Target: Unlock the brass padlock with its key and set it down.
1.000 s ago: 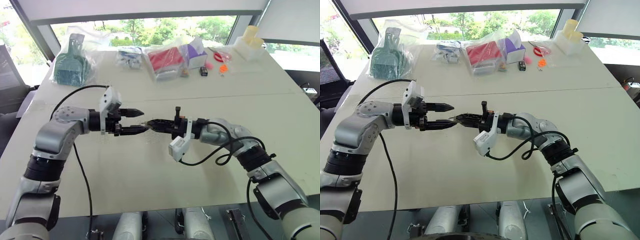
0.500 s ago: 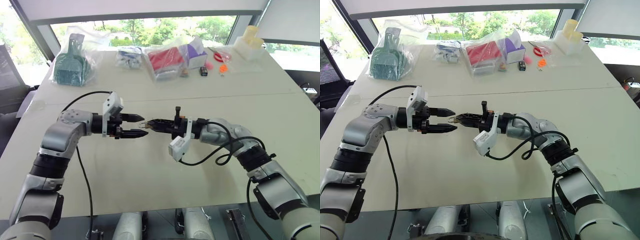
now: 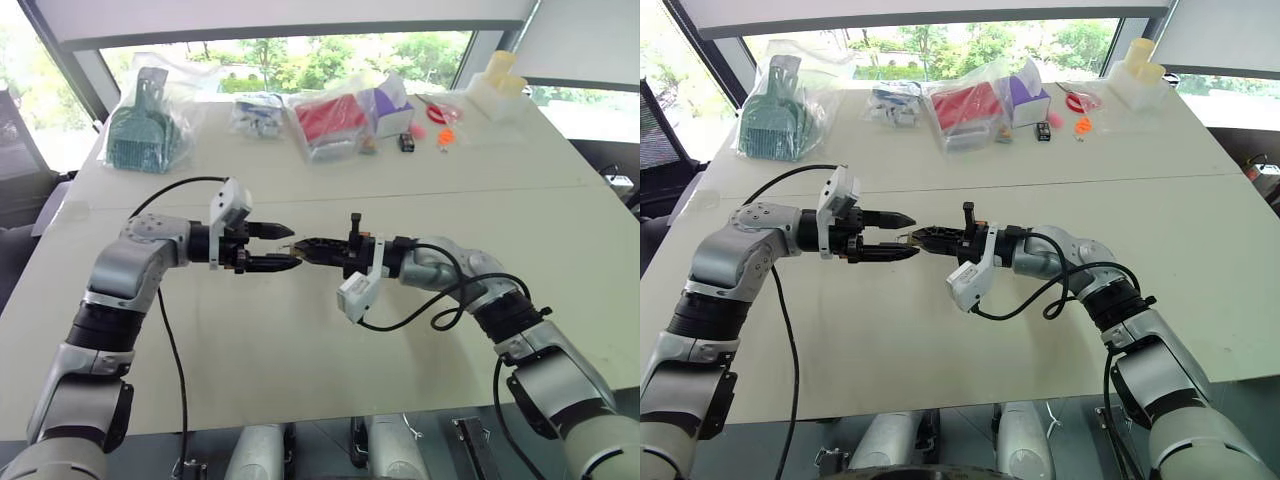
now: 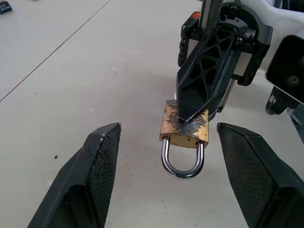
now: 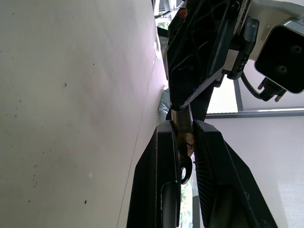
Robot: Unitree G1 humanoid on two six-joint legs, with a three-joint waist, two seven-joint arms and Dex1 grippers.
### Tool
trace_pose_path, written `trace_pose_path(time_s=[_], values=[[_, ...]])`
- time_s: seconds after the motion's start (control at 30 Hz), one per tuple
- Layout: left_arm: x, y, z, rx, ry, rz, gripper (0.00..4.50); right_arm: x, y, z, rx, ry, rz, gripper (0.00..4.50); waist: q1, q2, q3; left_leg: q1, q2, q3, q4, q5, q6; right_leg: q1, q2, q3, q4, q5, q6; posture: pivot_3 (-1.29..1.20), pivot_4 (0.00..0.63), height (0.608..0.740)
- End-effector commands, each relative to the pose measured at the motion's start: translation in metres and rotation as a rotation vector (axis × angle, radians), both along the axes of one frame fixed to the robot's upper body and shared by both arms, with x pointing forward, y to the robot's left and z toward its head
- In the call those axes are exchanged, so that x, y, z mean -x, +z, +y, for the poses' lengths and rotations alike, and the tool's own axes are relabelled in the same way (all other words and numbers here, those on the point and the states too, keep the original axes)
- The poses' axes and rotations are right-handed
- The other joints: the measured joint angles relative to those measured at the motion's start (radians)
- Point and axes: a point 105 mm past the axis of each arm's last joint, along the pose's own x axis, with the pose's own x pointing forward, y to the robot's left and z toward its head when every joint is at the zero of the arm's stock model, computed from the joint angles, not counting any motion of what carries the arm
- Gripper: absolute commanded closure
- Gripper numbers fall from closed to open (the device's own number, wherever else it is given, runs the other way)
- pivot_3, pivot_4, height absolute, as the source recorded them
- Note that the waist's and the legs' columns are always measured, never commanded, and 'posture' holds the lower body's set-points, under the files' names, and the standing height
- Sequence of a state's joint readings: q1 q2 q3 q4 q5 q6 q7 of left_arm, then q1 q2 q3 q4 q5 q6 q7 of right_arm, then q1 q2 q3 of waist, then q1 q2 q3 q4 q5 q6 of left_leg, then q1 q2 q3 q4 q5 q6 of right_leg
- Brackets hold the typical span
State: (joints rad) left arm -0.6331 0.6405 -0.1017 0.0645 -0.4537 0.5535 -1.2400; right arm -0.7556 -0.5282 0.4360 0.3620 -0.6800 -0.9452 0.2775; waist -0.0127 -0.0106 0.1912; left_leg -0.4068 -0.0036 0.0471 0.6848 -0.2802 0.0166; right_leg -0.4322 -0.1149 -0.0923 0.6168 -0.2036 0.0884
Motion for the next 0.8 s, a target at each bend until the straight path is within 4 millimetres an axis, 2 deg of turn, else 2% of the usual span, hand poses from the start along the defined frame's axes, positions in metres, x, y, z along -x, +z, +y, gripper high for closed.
trace_pose_path(time_s=[0.03, 0.13, 0.17, 0.53, 0.63, 0.8], values=[[0.0004, 0.0108, -0.0032, 0.005, -0.025, -0.046, 2.44, 0.0045, 0.0198, 0.0037, -0.057, 0.031, -0.048, 4.5, 0.0, 0.0, 0.0, 0.0, 0.0, 0.0, 0.0, 0.0, 0.0, 0.0, 0.0, 0.0, 0.0, 0.0, 0.0, 0.0, 0.15, 0.74], [0.0003, 0.0106, -0.0041, 0.007, -0.03, -0.045, 3.56, 0.0051, 0.0197, 0.0037, -0.055, 0.033, -0.05, 4.5, 0.0, 0.0, 0.0, 0.0, 0.0, 0.0, 0.0, 0.0, 0.0, 0.0, 0.0, 0.0, 0.0, 0.0, 0.0, 0.0, 0.15, 0.74], [0.0003, 0.0106, -0.0044, 0.007, -0.031, -0.045, 3.76, 0.0053, 0.0197, 0.0038, -0.055, 0.033, -0.05, 4.5, -0.001, 0.0, 0.0, 0.0, 0.0, 0.0, 0.0, 0.0, 0.0, 0.0, 0.0, 0.0, 0.0, 0.0, 0.0, 0.0, 0.15, 0.74], [0.0009, 0.0081, -0.0047, -0.009, -0.036, -0.054, 3.76, 0.0065, 0.0181, 0.0046, -0.044, 0.042, -0.044, 4.5, -0.001, 0.0, 0.0, 0.0, 0.0, 0.0, 0.0, 0.0, 0.0, 0.0, 0.0, 0.0, 0.0, 0.0, 0.0, 0.0, 0.15, 0.74], [0.0016, 0.0075, -0.0035, -0.015, -0.037, -0.057, 3.76, 0.0064, 0.0186, 0.0048, -0.047, 0.043, -0.042, 3.14, -0.001, 0.0, 0.0, 0.0, 0.0, 0.0, 0.0, 0.0, 0.001, 0.0, 0.0, 0.0, 0.0, 0.0, 0.0, 0.0, 0.15, 0.74], [0.0027, 0.0056, -0.0005, -0.028, -0.036, -0.062, 3.76, 0.0029, 0.0185, 0.0029, -0.038, 0.029, -0.041, 0.54, 0.0, 0.0, 0.0, 0.0, 0.0, 0.0, 0.0, 0.0, 0.001, 0.0, 0.0, 0.0, 0.0, 0.0, 0.0, 0.0, 0.15, 0.74]])
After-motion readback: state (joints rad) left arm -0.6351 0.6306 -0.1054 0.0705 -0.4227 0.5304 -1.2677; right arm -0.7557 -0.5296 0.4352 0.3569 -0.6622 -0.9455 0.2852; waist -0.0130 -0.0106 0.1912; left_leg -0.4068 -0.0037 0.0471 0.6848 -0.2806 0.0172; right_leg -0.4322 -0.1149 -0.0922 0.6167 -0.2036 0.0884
